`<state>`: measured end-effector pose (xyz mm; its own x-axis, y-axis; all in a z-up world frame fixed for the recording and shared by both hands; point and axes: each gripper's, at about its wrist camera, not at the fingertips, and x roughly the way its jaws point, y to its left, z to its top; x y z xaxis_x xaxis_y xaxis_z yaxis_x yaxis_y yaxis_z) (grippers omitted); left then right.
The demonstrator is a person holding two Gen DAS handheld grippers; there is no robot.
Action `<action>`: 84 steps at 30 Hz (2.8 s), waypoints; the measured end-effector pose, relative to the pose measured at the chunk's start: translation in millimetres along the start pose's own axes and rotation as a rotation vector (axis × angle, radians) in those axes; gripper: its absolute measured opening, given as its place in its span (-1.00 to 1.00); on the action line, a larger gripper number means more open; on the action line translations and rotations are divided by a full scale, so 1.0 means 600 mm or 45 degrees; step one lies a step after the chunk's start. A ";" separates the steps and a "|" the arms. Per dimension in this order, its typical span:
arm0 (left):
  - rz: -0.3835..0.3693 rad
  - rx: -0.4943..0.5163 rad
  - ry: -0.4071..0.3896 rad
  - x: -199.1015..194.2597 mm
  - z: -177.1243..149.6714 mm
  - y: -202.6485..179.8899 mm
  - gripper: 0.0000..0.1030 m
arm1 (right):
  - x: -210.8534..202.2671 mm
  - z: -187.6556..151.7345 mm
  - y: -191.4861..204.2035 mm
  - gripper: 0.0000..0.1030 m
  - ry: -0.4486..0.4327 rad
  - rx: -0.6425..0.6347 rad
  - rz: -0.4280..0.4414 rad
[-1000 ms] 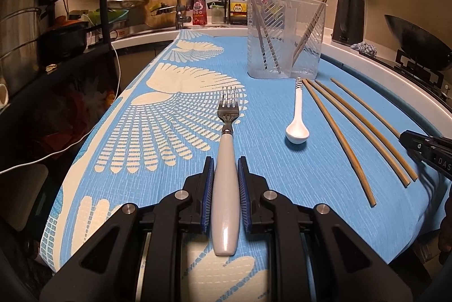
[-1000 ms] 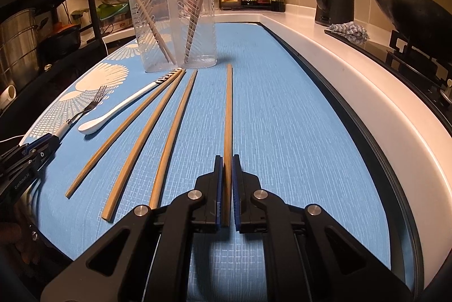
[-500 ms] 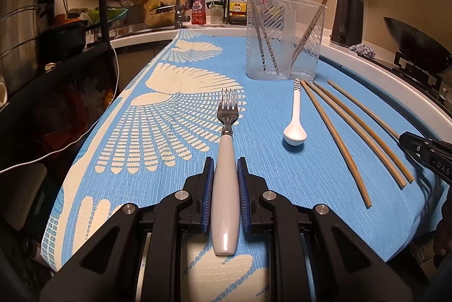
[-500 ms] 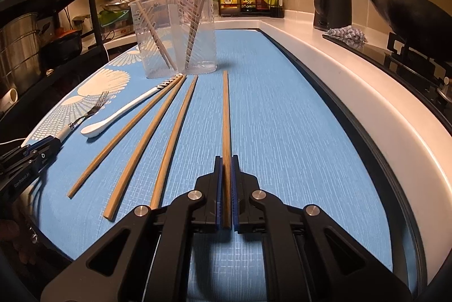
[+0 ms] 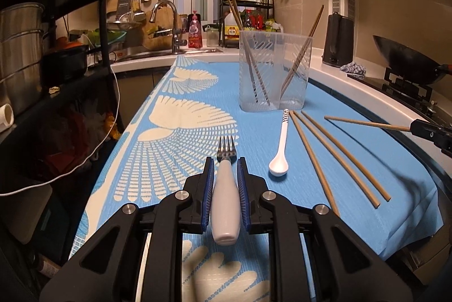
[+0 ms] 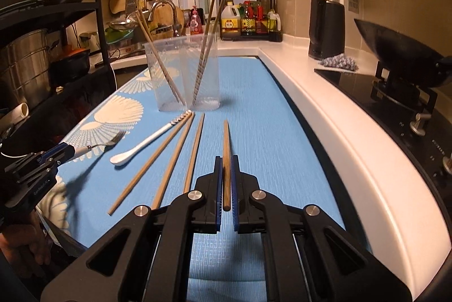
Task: Organize utensils
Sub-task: 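Lift the fork and chopstick upright and carry both over the clear container, then open both tools to drop the fork and chopstick into the container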
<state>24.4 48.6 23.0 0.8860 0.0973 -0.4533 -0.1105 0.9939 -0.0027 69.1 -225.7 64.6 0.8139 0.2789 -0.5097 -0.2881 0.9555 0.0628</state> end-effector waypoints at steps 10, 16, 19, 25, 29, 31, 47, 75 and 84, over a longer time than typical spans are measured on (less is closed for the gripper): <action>-0.011 -0.028 -0.082 -0.028 0.029 0.010 -0.67 | -0.044 0.050 0.017 -0.89 -0.093 -0.036 -0.004; -0.013 -0.049 -0.102 -0.032 0.044 0.017 -0.68 | -0.051 0.086 0.018 -0.89 -0.118 -0.027 0.004; -0.013 -0.061 -0.110 -0.031 0.052 0.021 -0.68 | -0.051 0.102 0.023 -0.89 -0.133 -0.037 0.011; -0.009 -0.067 -0.130 -0.029 0.079 0.026 -0.68 | -0.044 0.132 0.034 -0.89 -0.148 -0.047 0.025; -0.029 -0.065 -0.118 -0.022 0.105 0.029 -0.68 | -0.039 0.162 0.042 -0.89 -0.166 -0.067 0.035; -0.056 -0.084 -0.093 -0.014 0.121 0.037 -0.68 | -0.037 0.180 0.044 -0.89 -0.172 -0.076 0.042; -0.151 -0.076 -0.009 0.017 0.246 0.042 -0.68 | -0.034 0.302 0.054 -0.89 -0.195 -0.087 0.136; -0.286 0.114 -0.135 0.215 0.453 -0.079 -0.68 | 0.107 0.439 0.064 -0.90 -0.127 -0.098 0.170; -0.271 0.110 -0.005 0.272 0.373 -0.067 -0.68 | 0.164 0.374 0.076 -0.89 0.000 -0.149 0.132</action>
<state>273.9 36.2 148.6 0.8869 -0.1154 -0.4473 0.1182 0.9928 -0.0219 249.5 -132.8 210.0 0.7766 0.3753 -0.5060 -0.4274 0.9039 0.0145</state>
